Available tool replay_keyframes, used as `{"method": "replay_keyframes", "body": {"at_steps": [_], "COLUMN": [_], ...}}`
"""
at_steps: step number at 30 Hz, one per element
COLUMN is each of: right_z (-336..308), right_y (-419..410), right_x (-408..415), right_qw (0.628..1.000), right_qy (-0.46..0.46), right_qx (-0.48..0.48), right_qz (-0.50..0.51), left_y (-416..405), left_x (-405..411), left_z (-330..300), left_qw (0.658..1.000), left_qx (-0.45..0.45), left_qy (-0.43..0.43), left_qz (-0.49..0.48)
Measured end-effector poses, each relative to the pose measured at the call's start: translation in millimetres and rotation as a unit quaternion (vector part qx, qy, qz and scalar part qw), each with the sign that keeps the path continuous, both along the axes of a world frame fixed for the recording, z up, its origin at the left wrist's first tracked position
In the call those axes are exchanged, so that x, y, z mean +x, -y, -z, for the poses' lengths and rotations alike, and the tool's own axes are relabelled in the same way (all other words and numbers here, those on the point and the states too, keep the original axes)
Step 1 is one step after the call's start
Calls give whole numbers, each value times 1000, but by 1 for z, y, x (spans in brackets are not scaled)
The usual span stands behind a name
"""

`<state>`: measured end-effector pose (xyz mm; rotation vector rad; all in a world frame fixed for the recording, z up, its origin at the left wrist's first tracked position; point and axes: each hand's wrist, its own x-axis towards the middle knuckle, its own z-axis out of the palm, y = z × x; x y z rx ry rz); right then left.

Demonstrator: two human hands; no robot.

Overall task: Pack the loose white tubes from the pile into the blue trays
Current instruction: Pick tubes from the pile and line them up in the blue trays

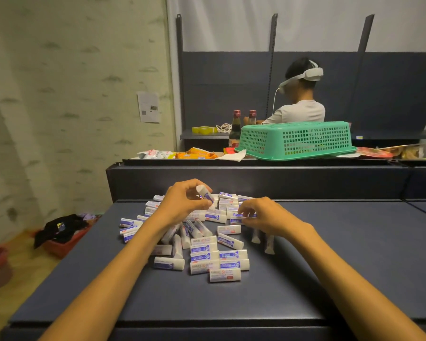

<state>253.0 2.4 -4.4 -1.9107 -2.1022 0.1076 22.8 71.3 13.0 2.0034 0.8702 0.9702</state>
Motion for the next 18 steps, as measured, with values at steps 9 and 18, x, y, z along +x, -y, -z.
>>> {"method": "replay_keyframes", "body": {"at_steps": [9, 18], "right_z": [3, 5], "right_y": [-10, -9], "right_x": [-1, -3], "right_qw": [1000, 996], "right_qy": [30, 81], "right_qx": [-2, -9], "right_qz": [6, 36], "left_y": [-8, -9], "left_x": [-6, -6], "left_z": [3, 1], "left_qw": [1000, 985], "left_qx": [13, 149], "left_qy": [-12, -83], "left_qz": [-5, -27]}}
